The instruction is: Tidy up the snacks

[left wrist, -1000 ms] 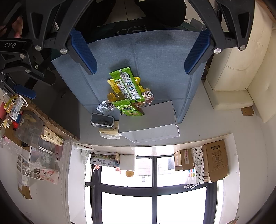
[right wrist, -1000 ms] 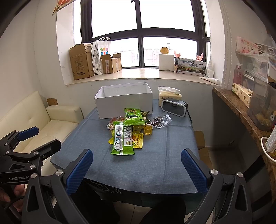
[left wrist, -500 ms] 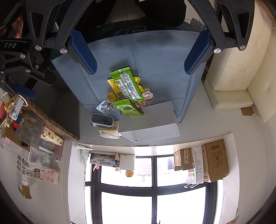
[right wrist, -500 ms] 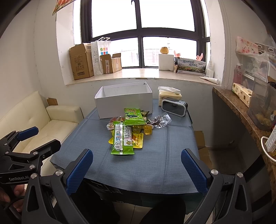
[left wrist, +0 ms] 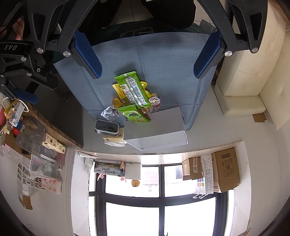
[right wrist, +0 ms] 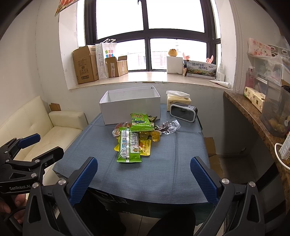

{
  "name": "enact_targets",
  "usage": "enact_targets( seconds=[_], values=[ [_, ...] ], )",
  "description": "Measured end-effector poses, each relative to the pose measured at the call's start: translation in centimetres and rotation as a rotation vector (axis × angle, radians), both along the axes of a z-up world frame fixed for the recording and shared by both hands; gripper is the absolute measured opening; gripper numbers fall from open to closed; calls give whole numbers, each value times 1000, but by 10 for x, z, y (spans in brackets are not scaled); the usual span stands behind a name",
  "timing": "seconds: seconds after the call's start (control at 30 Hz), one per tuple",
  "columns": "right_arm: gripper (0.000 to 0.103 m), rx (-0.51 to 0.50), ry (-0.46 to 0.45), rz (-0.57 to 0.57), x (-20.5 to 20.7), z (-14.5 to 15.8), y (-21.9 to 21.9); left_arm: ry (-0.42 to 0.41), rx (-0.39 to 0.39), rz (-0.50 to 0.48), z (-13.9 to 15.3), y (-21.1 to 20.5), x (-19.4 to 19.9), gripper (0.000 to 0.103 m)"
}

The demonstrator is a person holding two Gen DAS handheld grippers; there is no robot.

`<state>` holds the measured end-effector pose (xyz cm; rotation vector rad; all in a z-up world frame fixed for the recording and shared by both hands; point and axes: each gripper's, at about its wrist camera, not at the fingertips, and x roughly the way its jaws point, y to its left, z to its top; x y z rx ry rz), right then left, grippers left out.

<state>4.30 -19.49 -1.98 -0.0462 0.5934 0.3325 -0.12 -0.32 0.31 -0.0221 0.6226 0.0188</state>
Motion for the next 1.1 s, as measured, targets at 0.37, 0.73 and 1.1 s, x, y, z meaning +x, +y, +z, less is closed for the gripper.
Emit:
enact_targets(
  seconds=[0.37, 0.73, 1.1],
  values=[
    [103, 3, -1, -1, -1, -3, -1, -1, -1, 0, -1, 1, 0, 103],
    [103, 2, 4, 0, 0, -2, -1, -1, -2, 1, -2, 1, 0, 103],
    [103, 21, 1, 31, 6, -3, 0, 6, -3, 3, -5, 2, 3, 103]
  ],
)
